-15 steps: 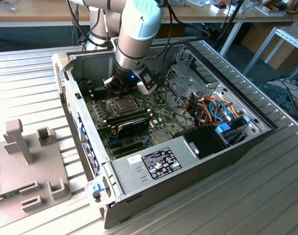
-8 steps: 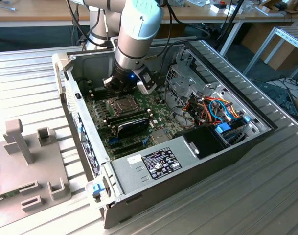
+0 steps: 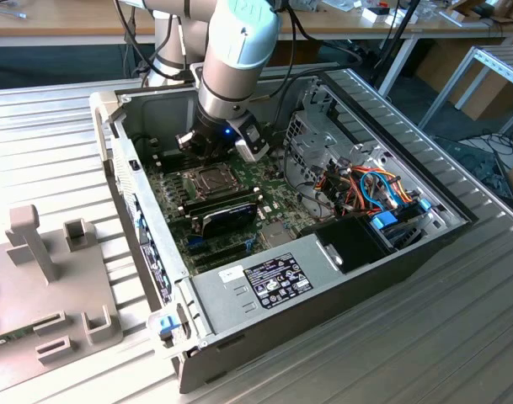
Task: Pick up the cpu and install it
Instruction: 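Install the first cpu locking lever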
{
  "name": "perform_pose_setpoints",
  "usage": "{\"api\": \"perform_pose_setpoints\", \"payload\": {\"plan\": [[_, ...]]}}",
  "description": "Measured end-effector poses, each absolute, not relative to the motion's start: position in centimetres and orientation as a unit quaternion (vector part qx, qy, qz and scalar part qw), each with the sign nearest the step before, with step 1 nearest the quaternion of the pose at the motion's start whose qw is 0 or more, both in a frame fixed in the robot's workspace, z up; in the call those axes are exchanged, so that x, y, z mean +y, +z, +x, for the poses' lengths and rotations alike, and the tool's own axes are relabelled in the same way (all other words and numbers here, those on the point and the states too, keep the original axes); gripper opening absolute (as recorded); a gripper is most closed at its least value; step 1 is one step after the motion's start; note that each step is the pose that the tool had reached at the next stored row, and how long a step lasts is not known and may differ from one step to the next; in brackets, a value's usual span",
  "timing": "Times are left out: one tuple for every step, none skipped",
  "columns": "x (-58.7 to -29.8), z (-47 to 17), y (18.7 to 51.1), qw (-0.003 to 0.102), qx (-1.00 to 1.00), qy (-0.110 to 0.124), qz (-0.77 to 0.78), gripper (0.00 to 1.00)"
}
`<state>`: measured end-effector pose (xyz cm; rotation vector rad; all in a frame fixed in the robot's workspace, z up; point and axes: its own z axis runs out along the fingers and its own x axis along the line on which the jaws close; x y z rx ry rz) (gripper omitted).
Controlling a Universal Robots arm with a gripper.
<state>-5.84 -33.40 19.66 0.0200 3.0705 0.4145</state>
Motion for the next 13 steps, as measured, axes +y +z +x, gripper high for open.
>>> {"api": "perform_pose_setpoints", "payload": {"plan": [[-33.4, -5.8, 19.7, 0.022, 0.991, 0.134, 0.006, 0.11], [-33.4, -5.8, 19.8, 0.022, 0.991, 0.134, 0.006, 0.11], [-33.4, -5.8, 19.9, 0.022, 0.991, 0.134, 0.006, 0.11], [-33.4, -5.8, 20.0, 0.022, 0.991, 0.134, 0.006, 0.11], [-33.4, -5.8, 20.1, 0.022, 0.991, 0.134, 0.006, 0.11], [-33.4, -5.8, 20.3, 0.022, 0.991, 0.134, 0.006, 0.11], [-33.4, -5.8, 20.4, 0.022, 0.991, 0.134, 0.006, 0.11], [-33.4, -5.8, 20.5, 0.022, 0.991, 0.134, 0.006, 0.11], [-33.4, -5.8, 20.7, 0.022, 0.991, 0.134, 0.006, 0.11], [-33.4, -5.8, 20.9, 0.022, 0.991, 0.134, 0.006, 0.11], [-33.4, -5.8, 21.1, 0.022, 0.991, 0.134, 0.006, 0.11], [-33.4, -5.8, 21.4, 0.022, 0.991, 0.134, 0.006, 0.11], [-33.4, -5.8, 21.8, 0.022, 0.991, 0.134, 0.006, 0.11]]}}
